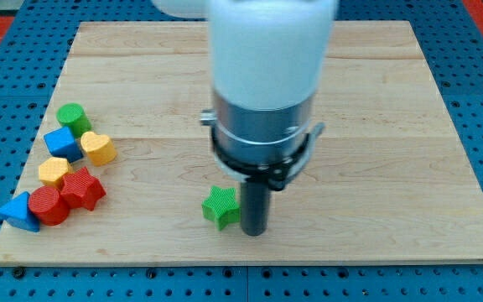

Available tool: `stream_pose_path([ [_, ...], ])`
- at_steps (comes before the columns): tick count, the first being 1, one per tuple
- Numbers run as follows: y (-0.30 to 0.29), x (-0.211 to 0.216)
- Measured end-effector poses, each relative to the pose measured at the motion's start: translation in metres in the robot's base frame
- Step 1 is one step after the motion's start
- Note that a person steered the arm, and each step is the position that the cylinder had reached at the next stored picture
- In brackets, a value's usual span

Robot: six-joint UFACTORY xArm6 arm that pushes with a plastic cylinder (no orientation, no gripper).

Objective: Move your arm towards the bottom left

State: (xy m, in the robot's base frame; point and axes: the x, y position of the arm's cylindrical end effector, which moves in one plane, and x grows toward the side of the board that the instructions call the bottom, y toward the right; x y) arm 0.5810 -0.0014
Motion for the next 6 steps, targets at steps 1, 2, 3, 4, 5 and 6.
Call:
stream_pose_path([
  [1,-0.024,0.0],
  [2,-0.076,0.022],
  [3,-0.125,0.037],
  [4,-0.197,0.036],
  [5,-0.254,0.023],
  [6,-0.26,0.0],
])
